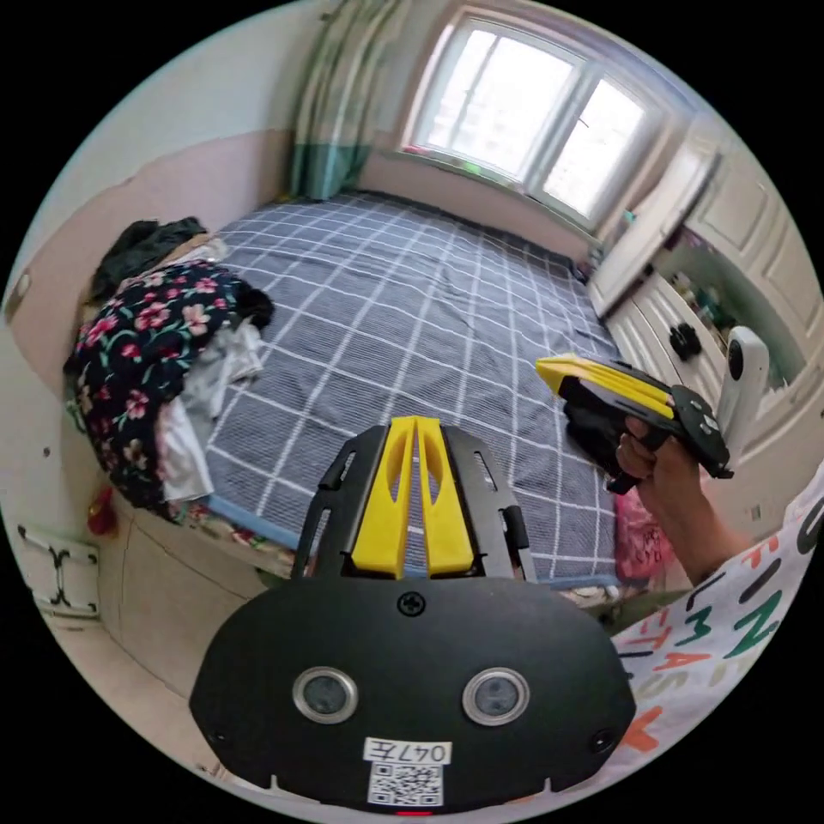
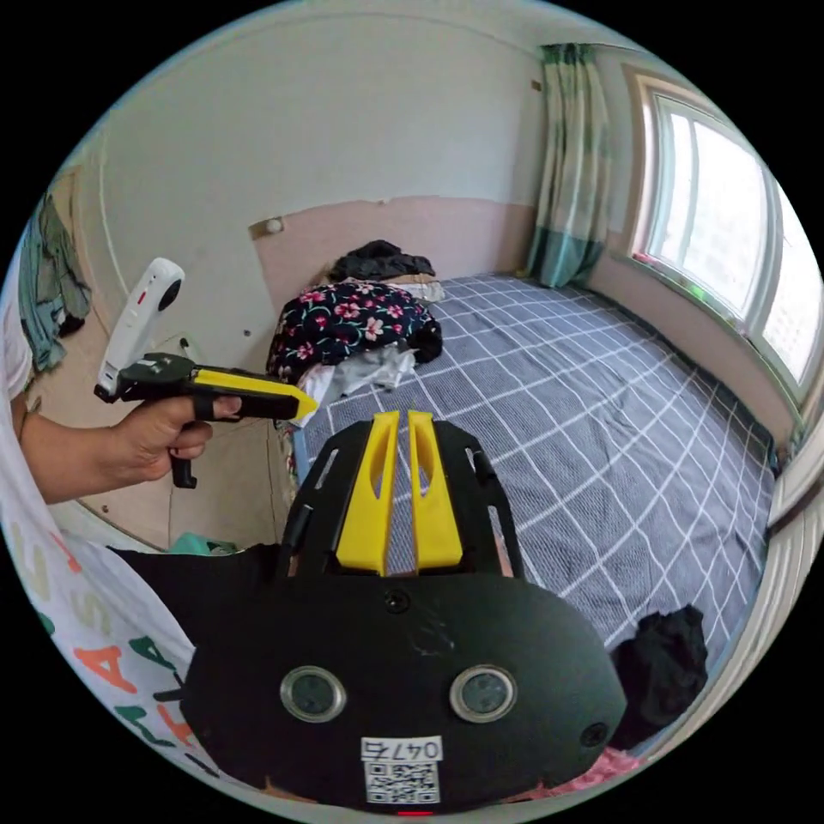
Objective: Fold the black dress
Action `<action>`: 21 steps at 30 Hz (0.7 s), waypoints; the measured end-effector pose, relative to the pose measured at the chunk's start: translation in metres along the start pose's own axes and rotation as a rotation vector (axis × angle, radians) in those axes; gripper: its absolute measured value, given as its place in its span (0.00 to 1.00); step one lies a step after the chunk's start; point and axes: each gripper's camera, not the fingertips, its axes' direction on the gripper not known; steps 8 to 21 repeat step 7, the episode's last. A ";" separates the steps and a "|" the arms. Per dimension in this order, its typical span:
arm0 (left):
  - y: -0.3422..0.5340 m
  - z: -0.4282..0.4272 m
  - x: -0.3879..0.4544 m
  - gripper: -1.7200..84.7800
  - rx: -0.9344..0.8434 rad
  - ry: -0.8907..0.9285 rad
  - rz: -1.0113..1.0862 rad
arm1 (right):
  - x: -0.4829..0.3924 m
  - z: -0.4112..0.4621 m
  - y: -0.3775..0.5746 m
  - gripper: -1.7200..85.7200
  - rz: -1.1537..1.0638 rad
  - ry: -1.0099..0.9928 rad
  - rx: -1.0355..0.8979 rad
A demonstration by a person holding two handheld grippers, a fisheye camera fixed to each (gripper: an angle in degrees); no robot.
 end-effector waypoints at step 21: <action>-0.049 -0.065 -0.205 0.06 0.027 0.014 -0.099 | -0.107 0.118 -0.168 0.02 -0.026 -0.029 0.067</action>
